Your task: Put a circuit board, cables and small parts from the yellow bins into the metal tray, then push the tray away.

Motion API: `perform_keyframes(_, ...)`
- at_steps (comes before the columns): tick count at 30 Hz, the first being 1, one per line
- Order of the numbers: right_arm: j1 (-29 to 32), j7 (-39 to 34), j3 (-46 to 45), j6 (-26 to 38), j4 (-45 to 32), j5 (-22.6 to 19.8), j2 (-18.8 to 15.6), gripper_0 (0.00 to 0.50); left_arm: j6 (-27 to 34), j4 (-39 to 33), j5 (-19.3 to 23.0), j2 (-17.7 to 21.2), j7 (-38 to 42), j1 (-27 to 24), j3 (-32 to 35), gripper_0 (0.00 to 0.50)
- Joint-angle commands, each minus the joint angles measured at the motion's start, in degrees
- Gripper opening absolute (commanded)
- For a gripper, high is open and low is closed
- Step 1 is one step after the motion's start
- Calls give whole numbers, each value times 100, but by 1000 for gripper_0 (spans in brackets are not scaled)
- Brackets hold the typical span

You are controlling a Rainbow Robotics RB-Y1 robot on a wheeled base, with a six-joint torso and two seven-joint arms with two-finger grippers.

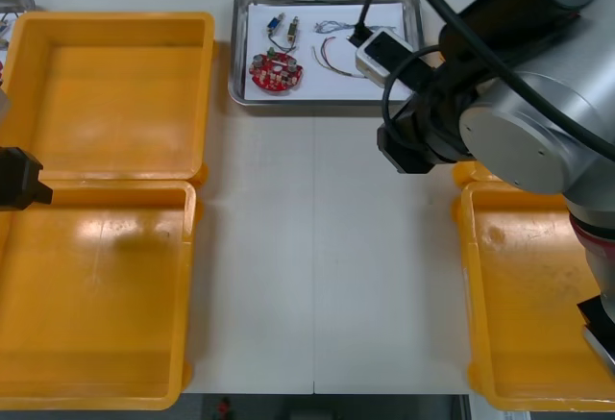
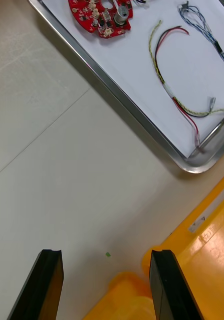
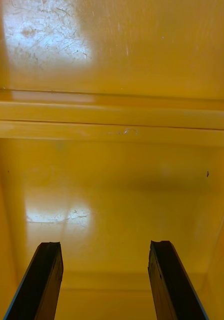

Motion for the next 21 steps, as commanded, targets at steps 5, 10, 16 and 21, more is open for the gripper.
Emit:
perform_keyframes(5,1109,-1132,-1069,16,-915,-664,-701,500,34,-106,38,32,-447,82,167,500)
perform_keyframes(10,1557,-1501,-1825,16,-1055,-1138,-1017,500,34,-106,38,32,-447,82,167,500)
perform_keyframes(16,2181,-1703,-2836,16,-1055,-1771,-1202,500,34,-106,38,32,-447,82,167,500)
perform_keyframes(21,2630,-1677,-3574,16,-1047,-2140,-1307,500,34,-106,38,32,-447,82,167,500)
